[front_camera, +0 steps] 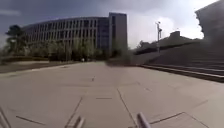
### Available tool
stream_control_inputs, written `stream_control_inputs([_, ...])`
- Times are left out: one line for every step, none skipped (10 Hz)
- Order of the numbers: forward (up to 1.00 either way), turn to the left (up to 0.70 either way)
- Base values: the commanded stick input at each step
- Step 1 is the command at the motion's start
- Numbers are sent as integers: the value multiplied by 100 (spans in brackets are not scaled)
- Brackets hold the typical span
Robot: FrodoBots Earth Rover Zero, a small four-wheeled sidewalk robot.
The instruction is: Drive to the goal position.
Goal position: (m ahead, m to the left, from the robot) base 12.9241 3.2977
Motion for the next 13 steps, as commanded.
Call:
stream_control_inputs([100, 27])
stream_control_inputs([100, 27])
stream_control_inputs([100, 27])
stream_control_inputs([100, 0])
stream_control_inputs([100, 0])
stream_control_inputs([100, 0])
stream_control_inputs([100, 0])
stream_control_inputs([100, 0])
stream_control_inputs([100, 0])
stream_control_inputs([100, 0])
stream_control_inputs([100, 0])
stream_control_inputs([100, 0])
stream_control_inputs([100, 0])
